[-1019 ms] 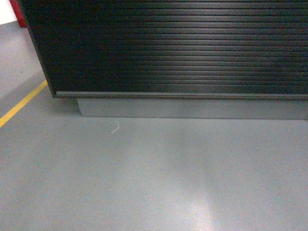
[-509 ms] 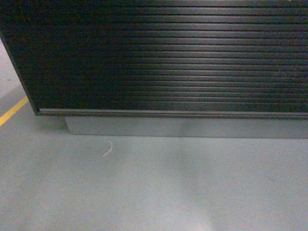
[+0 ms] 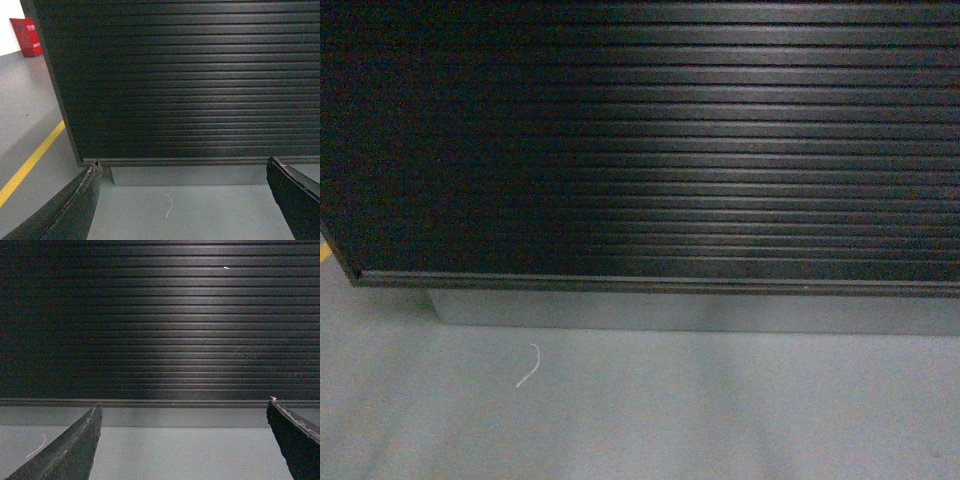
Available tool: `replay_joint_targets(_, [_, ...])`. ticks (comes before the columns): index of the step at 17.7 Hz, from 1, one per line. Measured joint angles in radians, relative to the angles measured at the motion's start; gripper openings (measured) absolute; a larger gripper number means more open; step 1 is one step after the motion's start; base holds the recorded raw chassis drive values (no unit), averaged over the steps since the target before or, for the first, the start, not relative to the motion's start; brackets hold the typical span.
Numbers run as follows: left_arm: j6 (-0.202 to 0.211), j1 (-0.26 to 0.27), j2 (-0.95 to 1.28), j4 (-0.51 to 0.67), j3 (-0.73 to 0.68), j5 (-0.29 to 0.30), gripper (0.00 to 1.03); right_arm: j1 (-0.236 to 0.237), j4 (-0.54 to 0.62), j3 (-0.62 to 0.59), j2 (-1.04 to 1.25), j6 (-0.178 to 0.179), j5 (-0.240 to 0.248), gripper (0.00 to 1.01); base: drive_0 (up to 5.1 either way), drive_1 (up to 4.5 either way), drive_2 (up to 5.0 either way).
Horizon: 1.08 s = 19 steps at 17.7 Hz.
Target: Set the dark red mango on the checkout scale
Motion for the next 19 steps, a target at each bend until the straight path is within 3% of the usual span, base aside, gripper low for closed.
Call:
replay_joint_targets(8, [0.0,0.0,0.0,0.0,0.0,0.001,0.98,0.0,-0.002,0.0,0.0,0.0,0.0,0.98,-0.1,3.58,-3.8])
replay_joint_targets(19, [0.0,0.0,0.0,-0.001,0.0,0.001,0.98,0.0,-0.002,0.0,0.0,0.0,0.0,0.98,0.0,1.98,-1.9])
